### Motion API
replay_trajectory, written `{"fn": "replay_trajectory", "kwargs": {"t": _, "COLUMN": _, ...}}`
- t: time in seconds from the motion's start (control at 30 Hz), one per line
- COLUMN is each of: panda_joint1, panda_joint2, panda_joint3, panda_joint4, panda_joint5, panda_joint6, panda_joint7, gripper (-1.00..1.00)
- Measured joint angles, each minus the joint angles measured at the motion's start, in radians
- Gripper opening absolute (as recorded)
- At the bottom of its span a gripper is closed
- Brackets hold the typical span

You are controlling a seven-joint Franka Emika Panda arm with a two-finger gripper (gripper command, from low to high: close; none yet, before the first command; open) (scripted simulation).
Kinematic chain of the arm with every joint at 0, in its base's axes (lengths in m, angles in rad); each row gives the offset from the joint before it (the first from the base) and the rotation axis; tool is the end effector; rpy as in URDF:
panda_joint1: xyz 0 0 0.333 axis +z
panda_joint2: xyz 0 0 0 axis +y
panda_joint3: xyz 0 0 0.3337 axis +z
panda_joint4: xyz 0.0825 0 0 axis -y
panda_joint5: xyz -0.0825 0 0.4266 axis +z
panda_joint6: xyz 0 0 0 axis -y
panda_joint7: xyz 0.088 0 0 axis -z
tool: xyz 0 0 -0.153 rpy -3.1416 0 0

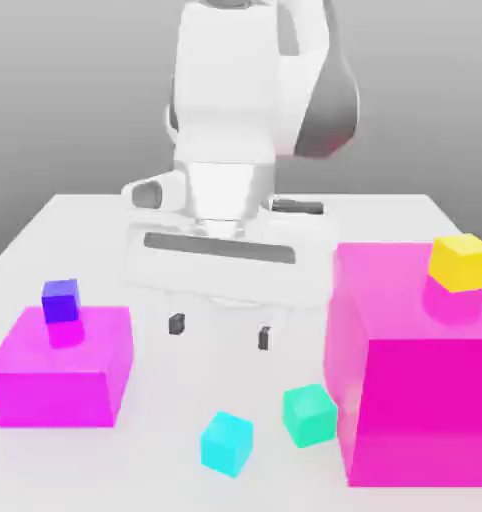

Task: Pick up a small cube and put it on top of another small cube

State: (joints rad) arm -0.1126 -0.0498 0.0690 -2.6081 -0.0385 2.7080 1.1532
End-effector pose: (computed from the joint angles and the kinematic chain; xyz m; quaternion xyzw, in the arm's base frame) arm 0.4790 -0.0207 0.2215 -0.8333 0.5477 -0.0693 0.0299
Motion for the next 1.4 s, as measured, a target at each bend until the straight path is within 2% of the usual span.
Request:
{"fn": "replay_trajectory", "kwargs": {"t": 0.13, "panda_joint1": 0.000, "panda_joint2": 0.144, "panda_joint3": -0.004, "panda_joint4": -0.058, "panda_joint5": 0.010, "panda_joint6": 0.080, "panda_joint7": 0.055, "gripper": 0.00}}
{"fn": "replay_trajectory", "kwargs": {"t": 0.33, "panda_joint1": 0.024, "panda_joint2": 0.362, "panda_joint3": -0.034, "panda_joint4": -0.036, "panda_joint5": -0.015, "panda_joint6": 0.248, "panda_joint7": 0.087, "gripper": 0.00}}
{"fn": "replay_trajectory", "kwargs": {"t": 0.37, "panda_joint1": 0.029, "panda_joint2": 0.386, "panda_joint3": -0.040, "panda_joint4": -0.031, "panda_joint5": -0.018, "panda_joint6": 0.268, "panda_joint7": 0.090, "gripper": -1.00}}
{"fn": "replay_trajectory", "kwargs": {"t": 0.6, "panda_joint1": 0.026, "panda_joint2": 0.386, "panda_joint3": -0.038, "panda_joint4": -0.031, "panda_joint5": -0.022, "panda_joint6": 0.269, "panda_joint7": 0.093, "gripper": -1.00}}
{"fn": "replay_trajectory", "kwargs": {"t": 0.8, "panda_joint1": 0.010, "panda_joint2": 0.198, "panda_joint3": -0.010, "panda_joint4": -0.065, "panda_joint5": 0.012, "panda_joint6": 0.115, "panda_joint7": 0.063, "gripper": -1.00}}
{"fn": "replay_trajectory", "kwargs": {"t": 0.87, "panda_joint1": 0.018, "panda_joint2": 0.191, "panda_joint3": 0.019, "panda_joint4": -0.044, "panda_joint5": 0.007, "panda_joint6": 0.095, "panda_joint7": -0.010, "gripper": -1.00}}
{"fn": "replay_trajectory", "kwargs": {"t": 1.17, "panda_joint1": -0.005, "panda_joint2": 0.206, "panda_joint3": 0.036, "panda_joint4": 0.083, "panda_joint5": -0.173, "panda_joint6": -0.021, "panda_joint7": -0.409, "gripper": -1.00}}
{"fn": "replay_trajectory", "kwargs": {"t": 1.4, "panda_joint1": 0.022, "panda_joint2": 0.160, "panda_joint3": 0.078, "panda_joint4": 0.192, "panda_joint5": -0.288, "panda_joint6": -0.179, "panda_joint7": -0.701, "gripper": -1.00}}
